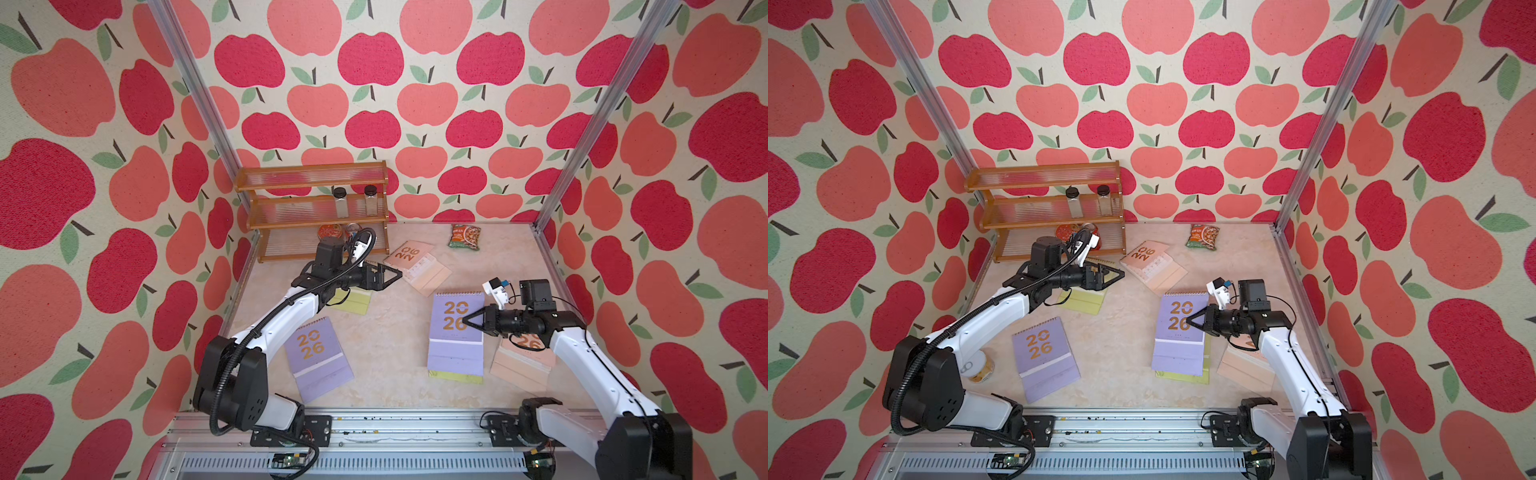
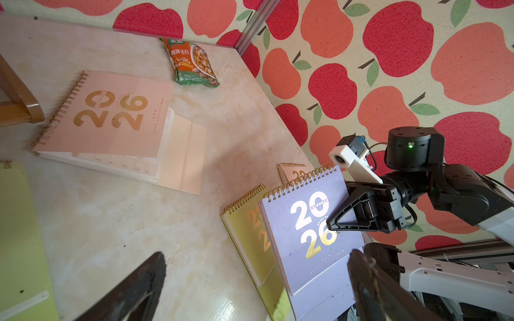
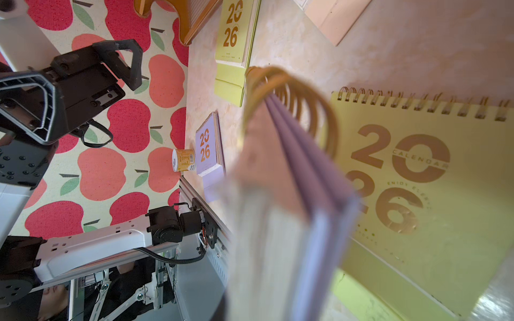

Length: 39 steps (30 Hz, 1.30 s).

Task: Stack the calendars
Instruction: Place the calendar at the calendar.

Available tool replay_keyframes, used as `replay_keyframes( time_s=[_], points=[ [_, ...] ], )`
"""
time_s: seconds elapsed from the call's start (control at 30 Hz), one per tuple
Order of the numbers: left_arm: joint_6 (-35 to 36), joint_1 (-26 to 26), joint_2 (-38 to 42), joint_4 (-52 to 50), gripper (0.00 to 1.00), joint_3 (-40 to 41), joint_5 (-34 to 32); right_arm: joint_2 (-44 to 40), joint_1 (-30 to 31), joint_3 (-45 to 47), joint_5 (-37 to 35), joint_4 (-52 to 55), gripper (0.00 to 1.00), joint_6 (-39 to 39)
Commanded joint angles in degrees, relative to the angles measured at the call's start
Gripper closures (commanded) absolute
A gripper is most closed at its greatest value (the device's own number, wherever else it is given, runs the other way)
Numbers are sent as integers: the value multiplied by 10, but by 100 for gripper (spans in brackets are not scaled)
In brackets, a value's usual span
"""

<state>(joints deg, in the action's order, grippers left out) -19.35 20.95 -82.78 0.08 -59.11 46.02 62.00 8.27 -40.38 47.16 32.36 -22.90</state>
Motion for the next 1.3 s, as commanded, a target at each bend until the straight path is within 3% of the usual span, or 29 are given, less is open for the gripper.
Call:
replay_keyframes(
  time_s=[0.0,0.3,0.8,1.27],
  points=[
    [15,2,2,26,1,-9,14,16,-17,10,30,30,100,35],
    [-2,1,14,58,1,10,33,102,-22,20,17,-17,100,43],
    [0,1,32,61,1,28,33,146,-27,19,-32,-6,100,52],
    [0,1,32,61,1,31,37,171,-26,20,-21,-31,100,53]
  ],
)
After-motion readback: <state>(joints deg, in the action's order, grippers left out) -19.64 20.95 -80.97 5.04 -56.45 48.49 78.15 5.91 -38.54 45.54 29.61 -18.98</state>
